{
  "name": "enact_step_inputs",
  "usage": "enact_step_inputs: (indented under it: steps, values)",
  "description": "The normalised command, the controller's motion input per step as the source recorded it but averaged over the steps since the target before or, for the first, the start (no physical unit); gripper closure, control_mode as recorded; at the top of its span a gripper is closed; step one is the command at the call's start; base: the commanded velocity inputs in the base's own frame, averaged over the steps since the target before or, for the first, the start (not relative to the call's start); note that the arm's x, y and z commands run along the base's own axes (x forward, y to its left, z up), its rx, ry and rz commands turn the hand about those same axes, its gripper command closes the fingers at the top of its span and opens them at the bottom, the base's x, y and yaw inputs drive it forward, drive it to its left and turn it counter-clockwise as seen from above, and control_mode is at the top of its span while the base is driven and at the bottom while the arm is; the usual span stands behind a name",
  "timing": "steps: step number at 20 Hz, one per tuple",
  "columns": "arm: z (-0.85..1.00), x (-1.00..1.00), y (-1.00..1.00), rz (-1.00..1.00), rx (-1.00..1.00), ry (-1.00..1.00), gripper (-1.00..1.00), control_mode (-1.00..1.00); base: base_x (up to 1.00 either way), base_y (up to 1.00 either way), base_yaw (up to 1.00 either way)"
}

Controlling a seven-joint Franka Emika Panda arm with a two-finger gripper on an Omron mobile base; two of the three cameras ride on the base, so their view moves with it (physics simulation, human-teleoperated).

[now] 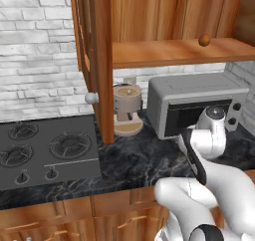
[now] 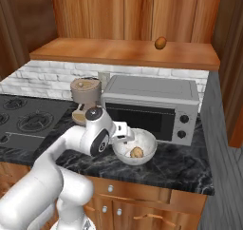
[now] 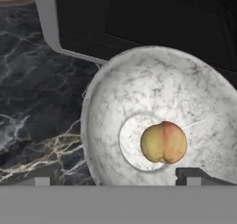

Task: Pick the peach from the cabinet and place it in the bowl. Then pick the bowl and place it in the sink. Then turn on the sink facuet.

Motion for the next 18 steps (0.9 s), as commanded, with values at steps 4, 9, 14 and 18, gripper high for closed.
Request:
enact_step_inputs:
  steps: [4,9,14,18]
  values:
    - [-0.73,0.03,0.08,0.03,-0.16,0.11,-1.00,-1.00,0.00,0.00,0.00]
    - [-0.36,0.31,-0.22,0.00,-0.06,0.12,-1.00,-1.00,0.00,0.00,0.00]
    - [-0.44,0.04,-0.14,0.00,-0.04,0.11,-1.00,-1.00,0.00,0.00,0.00]
    - [-0.39,-0.03,-0.17,0.01,0.00,0.04,-1.00,-1.00,0.00,0.00,0.00]
